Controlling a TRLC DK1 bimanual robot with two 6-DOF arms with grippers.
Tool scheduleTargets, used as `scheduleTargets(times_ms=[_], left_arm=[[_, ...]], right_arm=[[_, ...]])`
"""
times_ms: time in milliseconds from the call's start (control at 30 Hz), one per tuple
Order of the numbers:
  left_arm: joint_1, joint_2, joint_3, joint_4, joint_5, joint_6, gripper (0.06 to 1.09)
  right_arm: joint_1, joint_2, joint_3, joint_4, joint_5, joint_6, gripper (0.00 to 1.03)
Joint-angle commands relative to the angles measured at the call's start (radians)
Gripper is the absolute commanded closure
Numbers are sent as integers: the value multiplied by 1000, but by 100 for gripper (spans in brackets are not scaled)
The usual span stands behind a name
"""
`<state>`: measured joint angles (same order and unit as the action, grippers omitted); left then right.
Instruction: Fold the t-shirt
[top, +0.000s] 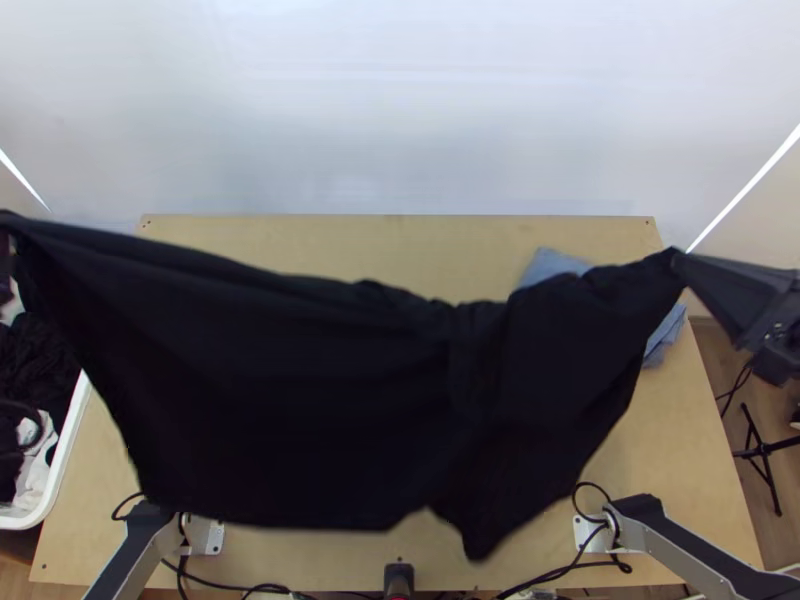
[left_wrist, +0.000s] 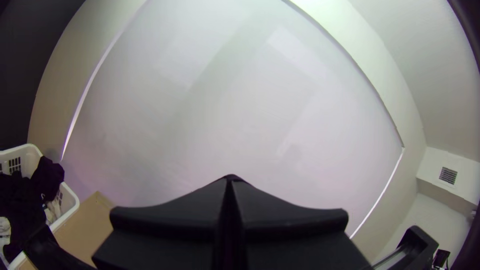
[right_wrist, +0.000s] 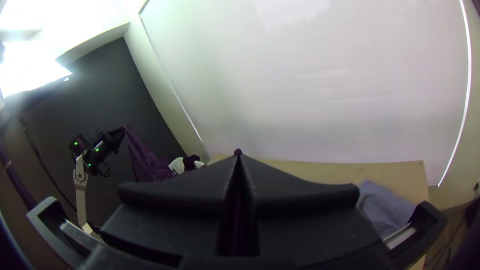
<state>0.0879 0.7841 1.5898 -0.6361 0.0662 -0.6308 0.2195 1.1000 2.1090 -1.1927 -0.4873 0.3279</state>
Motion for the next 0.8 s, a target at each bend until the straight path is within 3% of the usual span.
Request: scheduleTargets(times_ms=[0,167,333,500,767], left_arm=[[32,-92,-280,-20,0,16,105],[21,-125,-677,16,34,88,105],[30,-60,-969,237,24,189,105],[15,201,-953,421,20,203,105],[15,682,-703,619,-17,217,105]], right_arm=[[0,-48,-268,36,-2,-43,100],[26,-134,-799,337,-7,-33,100],[58,-86,-1110,627,-4,8,100],[69,107,-1106,792,24,8,100],[44,405,-971,949,73,-32,100]])
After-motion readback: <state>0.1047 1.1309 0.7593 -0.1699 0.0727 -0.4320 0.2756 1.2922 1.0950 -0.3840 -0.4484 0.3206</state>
